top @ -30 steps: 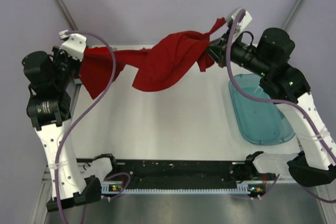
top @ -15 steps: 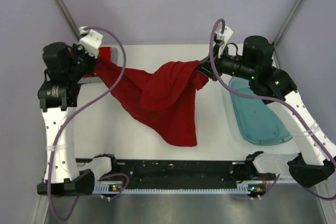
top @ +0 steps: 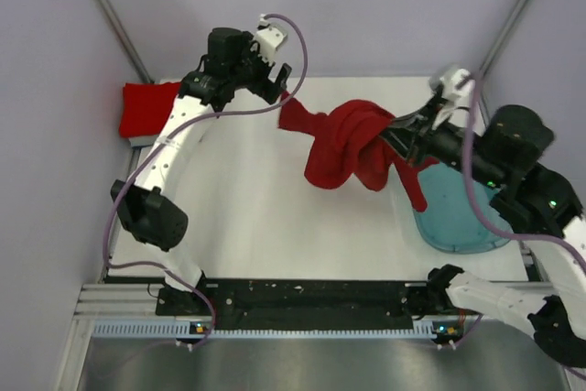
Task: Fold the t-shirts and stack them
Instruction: Flatten out the tshirt
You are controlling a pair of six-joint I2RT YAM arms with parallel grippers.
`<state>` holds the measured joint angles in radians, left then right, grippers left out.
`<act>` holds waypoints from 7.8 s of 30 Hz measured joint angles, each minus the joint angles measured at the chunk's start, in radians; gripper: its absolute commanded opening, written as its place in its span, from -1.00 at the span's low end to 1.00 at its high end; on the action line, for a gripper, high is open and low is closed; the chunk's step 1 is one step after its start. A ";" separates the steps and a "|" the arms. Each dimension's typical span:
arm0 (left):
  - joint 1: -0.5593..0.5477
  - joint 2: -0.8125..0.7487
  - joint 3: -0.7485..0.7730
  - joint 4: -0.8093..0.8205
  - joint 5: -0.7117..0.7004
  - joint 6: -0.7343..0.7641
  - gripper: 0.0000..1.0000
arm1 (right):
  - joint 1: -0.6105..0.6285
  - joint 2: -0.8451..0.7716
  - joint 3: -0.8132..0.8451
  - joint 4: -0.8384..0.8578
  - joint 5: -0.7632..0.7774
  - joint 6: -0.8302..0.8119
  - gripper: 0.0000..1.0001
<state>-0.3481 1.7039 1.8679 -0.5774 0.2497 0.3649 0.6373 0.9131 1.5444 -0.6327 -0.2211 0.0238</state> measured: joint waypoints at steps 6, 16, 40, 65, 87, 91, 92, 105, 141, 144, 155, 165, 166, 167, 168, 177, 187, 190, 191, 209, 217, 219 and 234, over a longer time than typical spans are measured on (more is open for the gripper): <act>0.032 0.072 0.002 0.003 -0.013 -0.037 0.97 | 0.183 0.283 -0.081 0.029 0.116 0.060 -1.00; 0.443 -0.094 -0.319 0.042 -0.004 -0.048 0.97 | 0.518 1.001 0.096 0.065 0.039 0.063 0.34; -0.080 -0.301 -0.784 -0.212 0.227 0.212 0.98 | -0.164 0.362 -0.631 0.089 0.206 0.272 0.45; -0.061 -0.116 -0.696 -0.128 -0.135 0.270 -1.00 | -0.140 0.615 -0.398 0.045 -0.012 0.196 -1.00; -0.002 -0.401 -0.710 -0.054 -0.183 0.423 0.45 | -0.011 0.301 -0.331 0.068 0.042 -0.091 -1.00; -0.002 -0.342 -0.845 -0.218 -0.121 0.465 0.46 | 0.018 0.360 -0.472 0.037 -0.002 -0.041 -1.00; -0.001 -0.342 -0.865 -0.243 -0.114 0.468 0.46 | 0.019 0.366 -0.497 0.030 0.002 -0.024 -1.00; -0.010 -0.296 -0.936 -0.268 -0.027 0.440 0.33 | -0.092 0.370 -0.536 0.036 0.111 0.136 -1.00; -0.112 -0.233 -1.010 -0.013 -0.076 0.253 -1.00 | 0.315 0.497 -0.759 -0.050 0.293 0.599 -0.09; -0.111 -0.251 -1.014 -0.020 -0.096 0.252 -1.00 | 0.315 0.529 -0.787 -0.018 0.286 0.608 -0.68; 0.020 -0.417 -0.908 -0.125 -0.230 0.270 -1.00 | 0.187 0.347 -0.709 -0.095 0.310 0.510 -1.00; 0.149 -0.543 -0.455 -0.283 -0.294 0.314 -1.00 | 0.099 0.091 -0.003 -0.138 0.501 0.232 -1.00; 0.149 -0.557 -0.417 -0.309 -0.294 0.318 -1.00 | 0.099 0.087 0.053 -0.136 0.504 0.208 -1.00; 0.149 -0.571 -0.384 -0.331 -0.294 0.320 -1.00 | 0.099 0.084 0.101 -0.137 0.505 0.185 -1.00; 0.149 -0.586 -0.355 -0.350 -0.295 0.323 -1.00 | 0.099 0.079 0.135 -0.140 0.505 0.169 -1.00; 0.149 -0.776 -0.344 -0.418 -0.336 0.370 -1.00 | 0.100 0.072 0.304 -0.177 0.439 0.074 -1.00; 0.142 -0.787 -0.576 -0.639 -0.056 0.570 0.73 | 0.099 0.101 0.206 -0.182 0.396 0.041 -1.00; 0.128 -0.855 -0.672 -0.703 0.074 0.637 0.74 | 0.099 0.051 0.049 -0.182 0.309 0.019 -1.00; 0.124 -0.867 -0.694 -0.734 0.119 0.660 0.73 | 0.099 0.029 -0.009 -0.190 0.273 0.012 -1.00; -0.089 -0.002 -0.412 -0.272 0.199 0.279 0.45 | 0.085 -0.203 -0.531 -0.253 0.272 0.203 -1.00; -0.225 0.199 -0.335 -0.277 0.281 0.374 0.64 | -0.095 -0.124 -0.537 -0.256 0.278 0.223 -1.00; -0.241 0.213 -0.343 -0.283 0.308 0.394 0.61 | -0.149 -0.090 -0.537 -0.255 0.257 0.220 -1.00; -0.320 0.328 -0.390 -0.200 0.186 0.380 -1.00 | -0.278 -0.028 -0.563 -0.219 0.150 0.203 -1.00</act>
<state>-0.6685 2.0319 1.4780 -0.7769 0.4355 0.7452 0.3595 0.8848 0.9813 -0.8513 -0.0715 0.2272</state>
